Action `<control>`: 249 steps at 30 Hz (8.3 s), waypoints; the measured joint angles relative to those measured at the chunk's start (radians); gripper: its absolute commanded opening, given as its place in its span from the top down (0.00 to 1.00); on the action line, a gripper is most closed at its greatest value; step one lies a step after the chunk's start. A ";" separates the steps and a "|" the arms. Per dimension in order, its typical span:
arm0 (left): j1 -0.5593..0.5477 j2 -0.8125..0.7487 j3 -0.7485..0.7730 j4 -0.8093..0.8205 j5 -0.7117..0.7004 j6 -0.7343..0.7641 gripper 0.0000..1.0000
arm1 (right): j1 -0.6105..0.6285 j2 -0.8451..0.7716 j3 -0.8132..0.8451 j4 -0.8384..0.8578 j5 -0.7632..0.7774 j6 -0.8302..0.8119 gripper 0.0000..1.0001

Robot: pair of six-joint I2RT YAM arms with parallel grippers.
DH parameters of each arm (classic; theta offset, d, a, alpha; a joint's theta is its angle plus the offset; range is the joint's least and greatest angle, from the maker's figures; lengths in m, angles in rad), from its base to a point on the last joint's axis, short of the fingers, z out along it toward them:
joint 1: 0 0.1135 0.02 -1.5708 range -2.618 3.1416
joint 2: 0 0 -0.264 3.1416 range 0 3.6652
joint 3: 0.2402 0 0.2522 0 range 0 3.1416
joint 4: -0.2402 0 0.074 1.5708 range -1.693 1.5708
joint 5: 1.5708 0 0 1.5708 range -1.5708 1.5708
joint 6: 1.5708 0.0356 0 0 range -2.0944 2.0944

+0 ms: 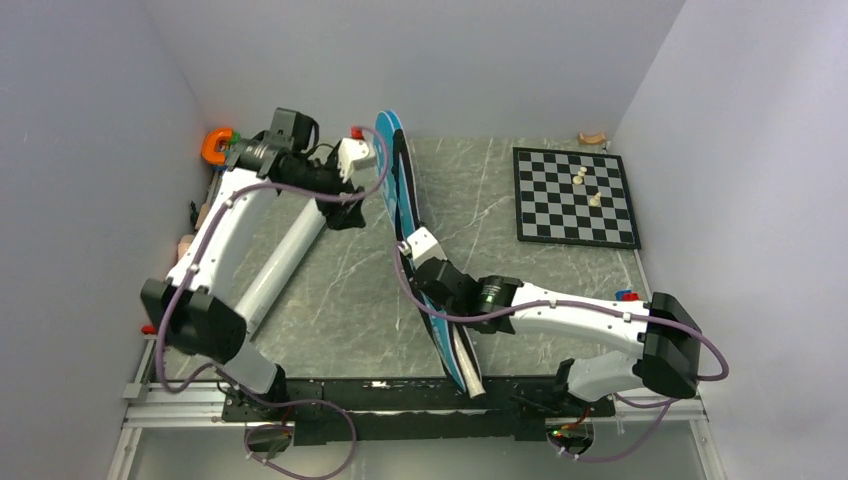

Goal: Pack up the badminton gear

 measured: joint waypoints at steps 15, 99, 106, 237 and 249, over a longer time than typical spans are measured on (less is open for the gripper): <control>0.005 -0.211 -0.164 0.120 0.064 0.563 0.01 | 0.122 -0.054 -0.059 0.051 0.090 -0.227 1.00; -0.160 -0.099 -0.345 0.099 -0.190 0.927 1.00 | -0.533 0.156 -0.031 0.623 -1.265 0.253 0.44; -0.162 -0.099 -0.345 0.099 -0.196 0.921 1.00 | -0.537 0.182 -0.031 0.684 -1.266 0.303 0.58; -0.183 -0.047 -0.268 0.018 -0.243 0.853 1.00 | -0.488 0.155 -0.108 0.745 -1.161 0.468 0.79; -0.183 -0.046 -0.268 0.015 -0.245 0.850 1.00 | -0.484 0.155 -0.061 0.731 -1.162 0.467 0.85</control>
